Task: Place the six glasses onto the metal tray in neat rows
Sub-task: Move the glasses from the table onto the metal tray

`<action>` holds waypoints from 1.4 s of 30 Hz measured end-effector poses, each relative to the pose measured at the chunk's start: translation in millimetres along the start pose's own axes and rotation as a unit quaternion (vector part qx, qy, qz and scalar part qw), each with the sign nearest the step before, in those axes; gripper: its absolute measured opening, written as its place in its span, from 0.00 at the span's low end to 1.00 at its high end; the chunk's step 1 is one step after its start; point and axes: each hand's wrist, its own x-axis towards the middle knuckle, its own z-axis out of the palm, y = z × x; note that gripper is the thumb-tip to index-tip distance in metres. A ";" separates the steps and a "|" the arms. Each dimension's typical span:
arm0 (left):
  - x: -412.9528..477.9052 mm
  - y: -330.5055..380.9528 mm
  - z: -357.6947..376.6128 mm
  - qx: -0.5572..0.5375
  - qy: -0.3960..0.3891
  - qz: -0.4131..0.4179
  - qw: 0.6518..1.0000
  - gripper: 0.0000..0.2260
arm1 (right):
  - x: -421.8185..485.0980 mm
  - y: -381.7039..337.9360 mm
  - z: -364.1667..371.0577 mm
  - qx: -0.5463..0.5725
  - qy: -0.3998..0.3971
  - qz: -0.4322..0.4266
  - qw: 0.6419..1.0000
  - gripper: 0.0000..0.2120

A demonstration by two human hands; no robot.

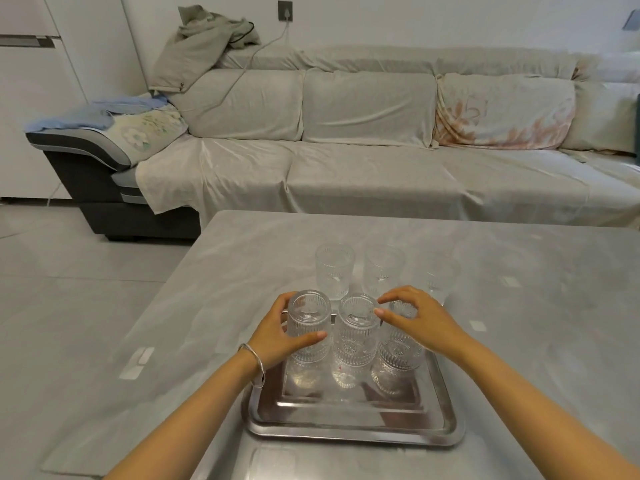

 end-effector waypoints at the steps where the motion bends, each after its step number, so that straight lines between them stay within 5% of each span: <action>1: 2.5 5.4 -1.4 -0.003 0.003 0.000 1.000 0.32 | 0.6 0.3 -2.6 0.012 -0.004 0.000 1.000 0.24; 7: 41.5 45.6 -16.1 -0.009 0.064 0.016 0.998 0.33 | 15.1 -1.0 -20.2 0.073 0.009 0.004 0.997 0.17; 11: 81.6 57.5 -12.9 0.064 0.031 -0.005 0.997 0.36 | 30.2 0.8 -23.2 0.078 0.004 0.015 0.997 0.11; 19: 132.2 51.3 13.2 0.173 -0.030 -0.051 0.983 0.46 | 31.9 15.2 -14.7 0.080 -0.014 0.044 0.996 0.19; 27: 137.7 50.5 15.1 0.224 0.027 -0.013 0.974 0.43 | 29.5 15.3 -11.9 0.109 -0.005 0.047 0.993 0.22; 34: 99.7 100.0 -13.7 -0.039 0.132 0.030 0.990 0.39 | 27.0 -14.1 -25.7 0.124 0.053 0.012 0.991 0.25; 40: 51.1 140.5 -25.9 -0.262 0.028 -0.017 0.965 0.28 | 24.8 -73.0 -30.3 0.267 0.021 0.011 0.963 0.42; 42: 35.2 143.1 -28.6 -0.286 -0.003 -0.024 0.958 0.29 | 19.7 -89.9 -29.4 0.335 0.001 0.002 0.942 0.36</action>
